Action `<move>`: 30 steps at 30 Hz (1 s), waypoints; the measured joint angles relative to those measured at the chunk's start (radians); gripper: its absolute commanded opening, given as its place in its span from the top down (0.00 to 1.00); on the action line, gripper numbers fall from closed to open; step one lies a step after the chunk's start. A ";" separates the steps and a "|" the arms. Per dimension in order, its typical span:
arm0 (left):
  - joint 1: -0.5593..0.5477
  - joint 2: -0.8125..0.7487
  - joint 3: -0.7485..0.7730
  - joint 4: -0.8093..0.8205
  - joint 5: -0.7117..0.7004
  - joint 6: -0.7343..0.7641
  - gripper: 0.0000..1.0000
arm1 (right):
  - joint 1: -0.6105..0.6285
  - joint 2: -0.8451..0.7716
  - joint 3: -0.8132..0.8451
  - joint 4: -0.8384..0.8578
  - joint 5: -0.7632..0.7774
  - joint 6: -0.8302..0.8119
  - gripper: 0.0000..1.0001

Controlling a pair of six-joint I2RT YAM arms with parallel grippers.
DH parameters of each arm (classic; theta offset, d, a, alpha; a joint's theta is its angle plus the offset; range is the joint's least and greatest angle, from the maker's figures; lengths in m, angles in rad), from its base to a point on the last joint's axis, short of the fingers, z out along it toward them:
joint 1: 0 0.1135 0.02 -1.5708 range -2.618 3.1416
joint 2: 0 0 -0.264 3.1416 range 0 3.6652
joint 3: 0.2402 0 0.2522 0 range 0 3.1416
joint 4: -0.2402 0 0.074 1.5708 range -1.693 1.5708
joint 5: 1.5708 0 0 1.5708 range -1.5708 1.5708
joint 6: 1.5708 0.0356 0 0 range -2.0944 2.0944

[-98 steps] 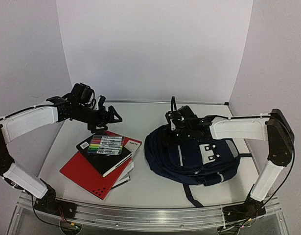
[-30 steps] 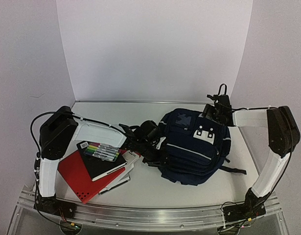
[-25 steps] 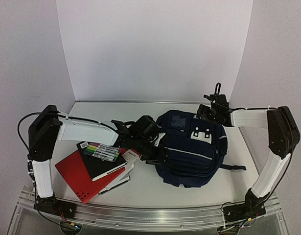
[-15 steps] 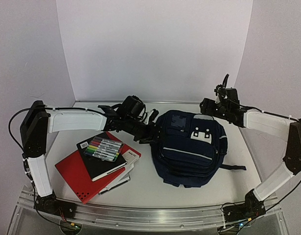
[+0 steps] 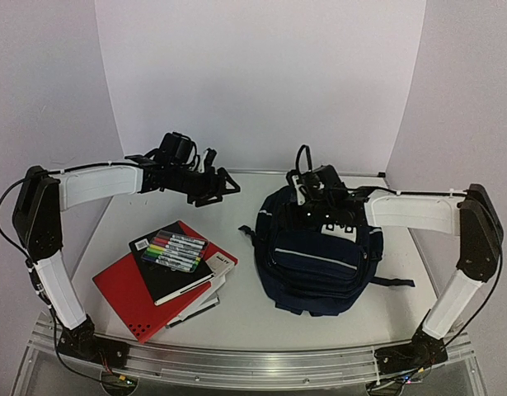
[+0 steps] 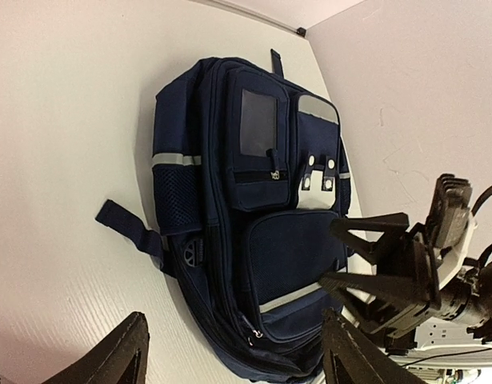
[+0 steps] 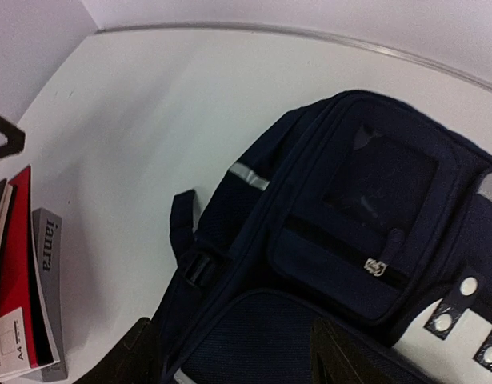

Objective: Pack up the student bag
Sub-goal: Adjust the student bag at the center of the board, then zip the student bag at the center of the board.

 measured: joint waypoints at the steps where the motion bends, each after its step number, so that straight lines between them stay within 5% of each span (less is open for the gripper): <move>1: -0.003 0.000 -0.006 0.001 0.000 0.000 0.26 | 0.025 0.025 0.013 -0.015 0.002 -0.003 0.37; 15: -0.012 0.001 -0.039 0.014 0.012 -0.035 0.26 | 0.190 0.265 0.177 -0.143 0.129 -0.032 0.63; 30: -0.012 0.002 -0.045 0.019 0.012 -0.044 0.26 | 0.190 0.334 0.259 -0.282 0.239 0.000 0.64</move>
